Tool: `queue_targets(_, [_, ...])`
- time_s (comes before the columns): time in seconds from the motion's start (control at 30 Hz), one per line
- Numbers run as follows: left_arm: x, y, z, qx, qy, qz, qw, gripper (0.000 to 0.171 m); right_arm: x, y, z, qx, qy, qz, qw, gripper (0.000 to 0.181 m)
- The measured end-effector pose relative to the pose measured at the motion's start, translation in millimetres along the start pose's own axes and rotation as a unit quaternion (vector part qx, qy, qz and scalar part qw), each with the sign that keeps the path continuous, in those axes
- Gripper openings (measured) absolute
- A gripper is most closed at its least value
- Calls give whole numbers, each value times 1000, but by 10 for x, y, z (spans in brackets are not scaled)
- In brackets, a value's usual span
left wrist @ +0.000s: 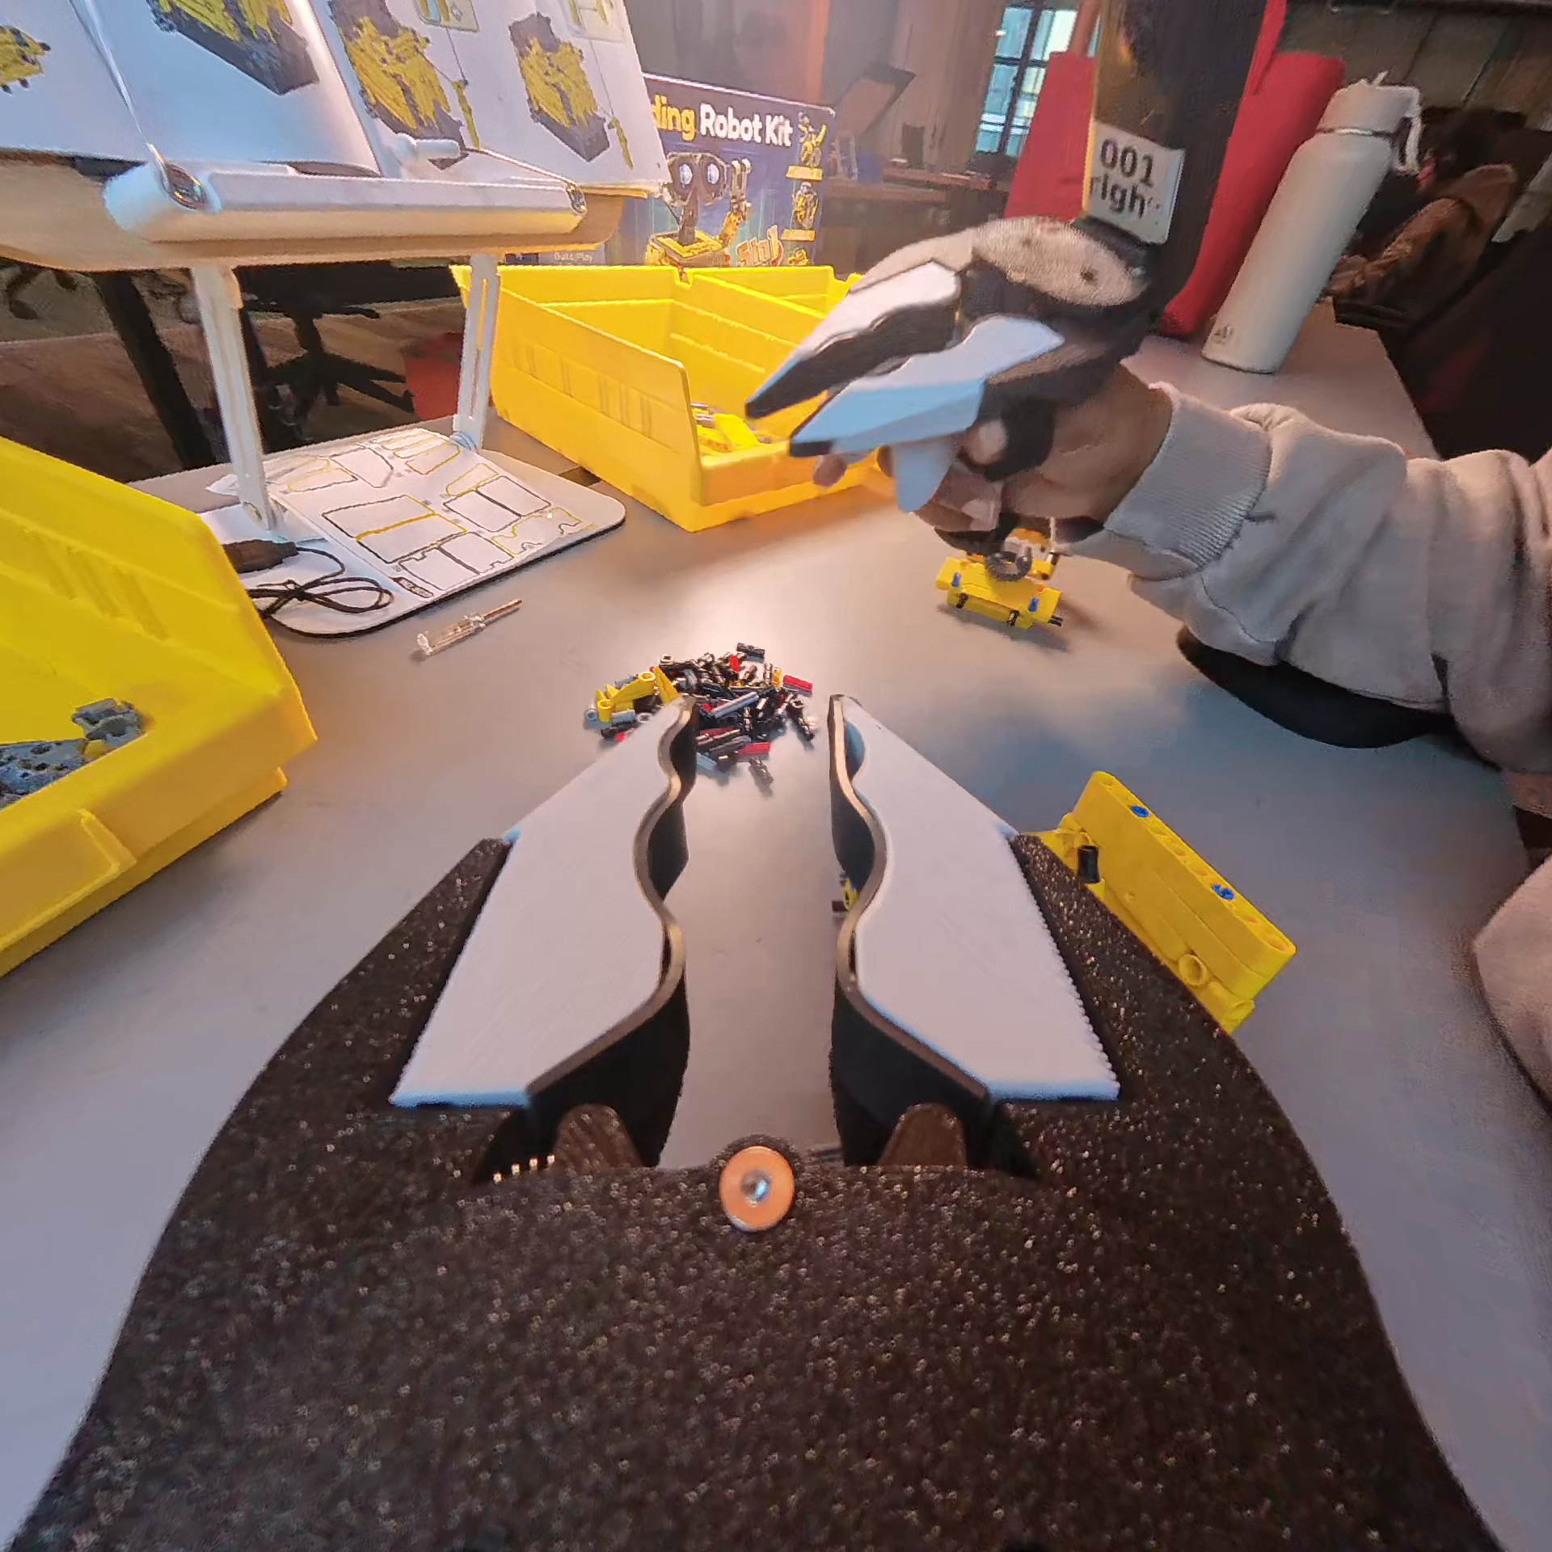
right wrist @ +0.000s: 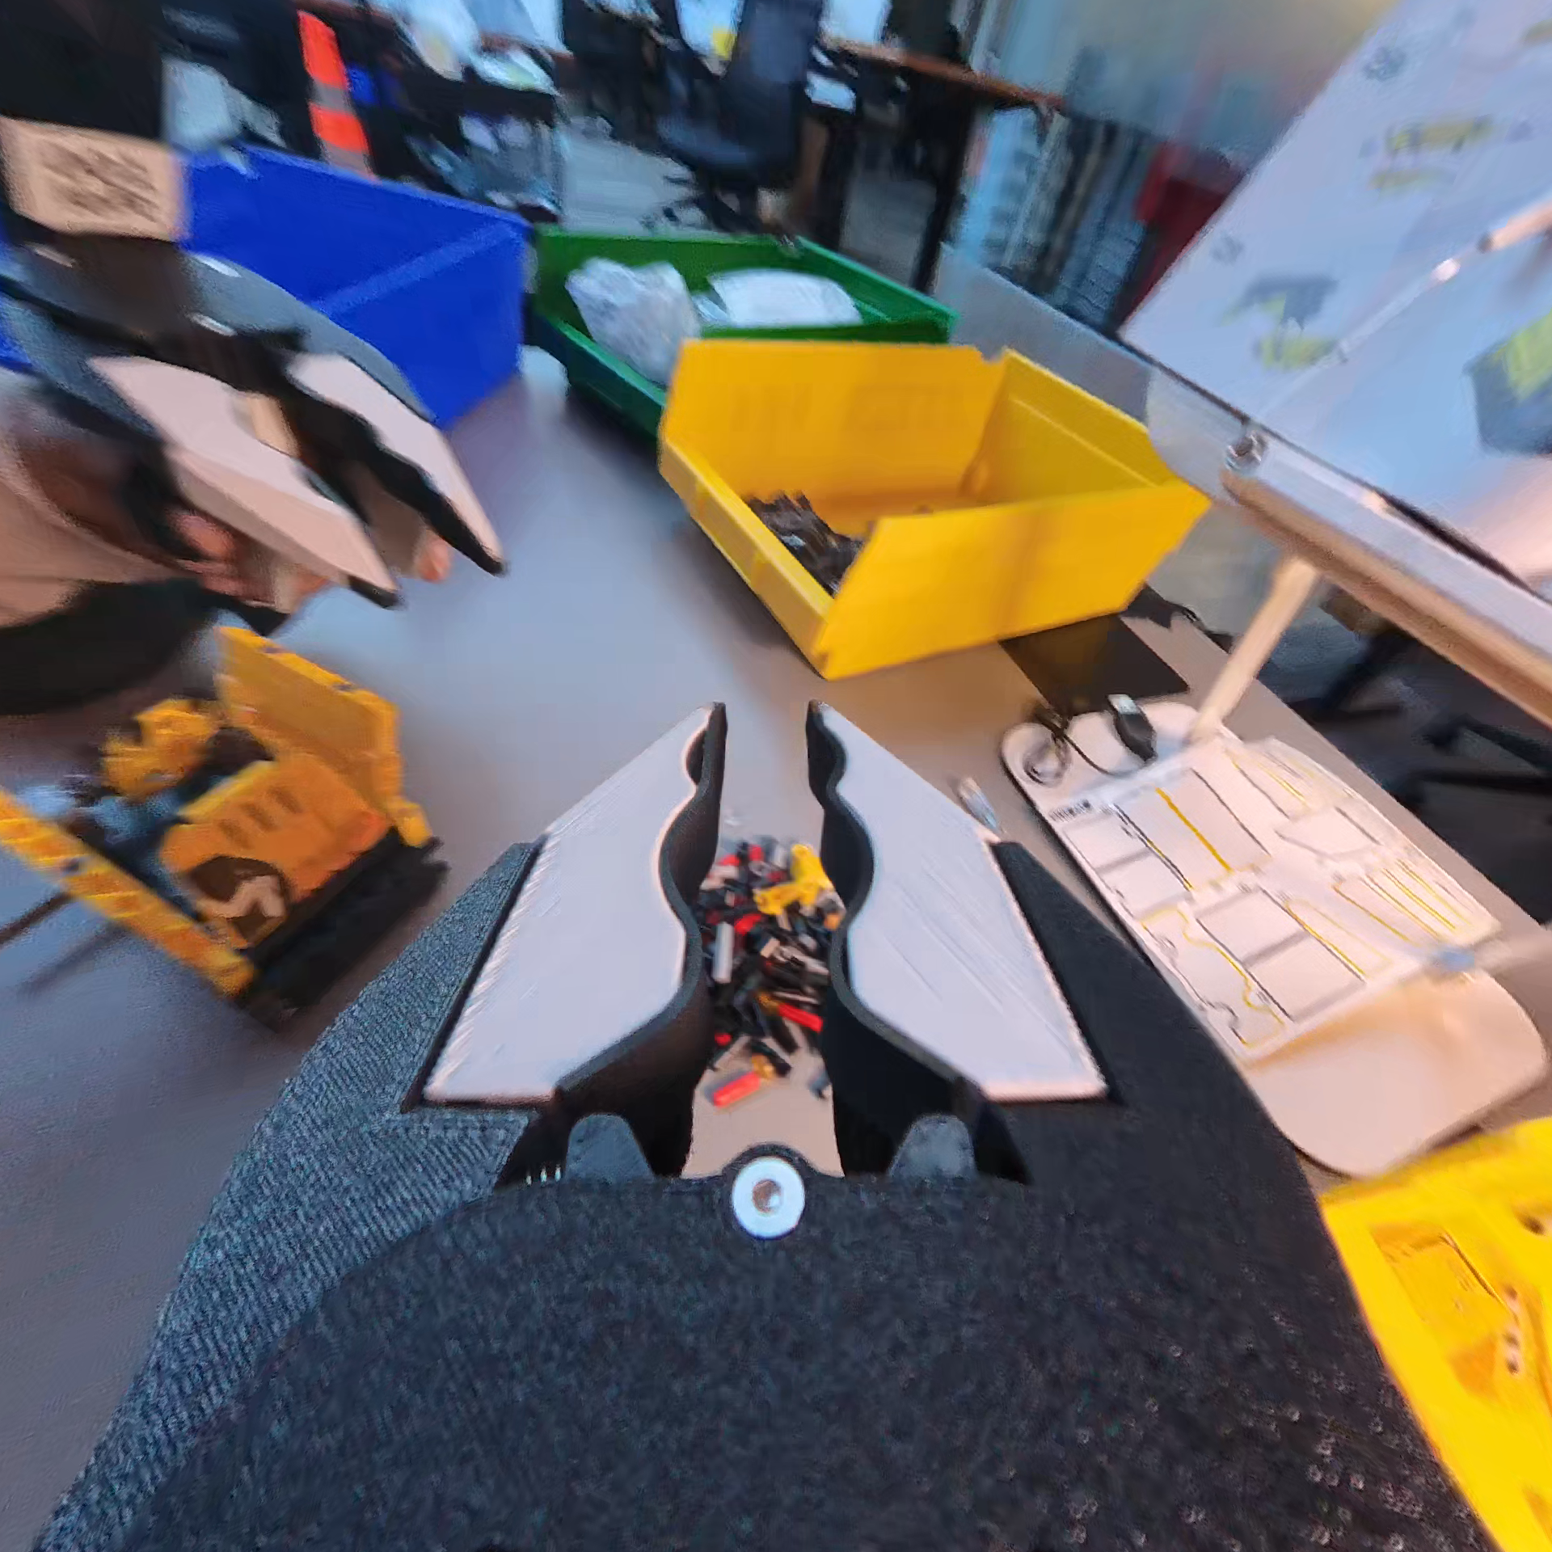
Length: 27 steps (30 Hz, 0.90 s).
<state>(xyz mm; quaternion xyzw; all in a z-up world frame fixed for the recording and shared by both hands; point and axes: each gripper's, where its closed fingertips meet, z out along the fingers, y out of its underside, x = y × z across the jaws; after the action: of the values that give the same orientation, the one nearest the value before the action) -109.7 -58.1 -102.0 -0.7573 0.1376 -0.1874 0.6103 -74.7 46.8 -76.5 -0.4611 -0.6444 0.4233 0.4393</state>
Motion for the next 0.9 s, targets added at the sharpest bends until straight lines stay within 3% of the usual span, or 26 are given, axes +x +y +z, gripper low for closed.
queue_targets(0.07, [73, 1, -42, -7, 31, -2, 999, 29, -265, -159, -119, 21, -78, 9, 997, 18])
queue_targets(0.17, [346, -7, -141, -17, 110, 37, 993, 25, -718, -193, -203, 0, -186, 20, 982, 18])
queue_targets(0.3, [754, 164, -225, -65, 202, 103, 972, 20, -1565, -7, -287, -67, -346, -38, 935, 31])
queue_targets(0.43, [810, 367, -165, -117, 201, 134, 963, 26, -1839, 315, -111, -137, -333, -145, 922, 35])
queue_targets(0.5, [813, 382, -148, -123, 198, 140, 962, 25, -1852, 413, -57, -156, -321, -165, 919, 24])
queue_targets(0.53, [812, 385, -146, -125, 195, 144, 962, 23, -1832, 428, -34, -159, -313, -166, 922, 15])
queue_targets(0.63, [805, 369, -173, -127, 191, 147, 962, 15, -1817, 435, -49, -178, -317, -141, 921, 16])
queue_targets(0.7, [819, 314, -244, -118, 202, 140, 962, 0, -1818, 443, -64, -189, -316, -136, 920, 17])
queue_targets(0.8, [877, 461, -385, -159, 236, 130, 950, 0, -1733, 450, -37, -199, -293, -118, 928, 14])
queue_targets(0.9, [779, 509, -366, -169, 208, 140, 953, 0, -1699, 471, -51, -204, -295, -103, 928, 8])
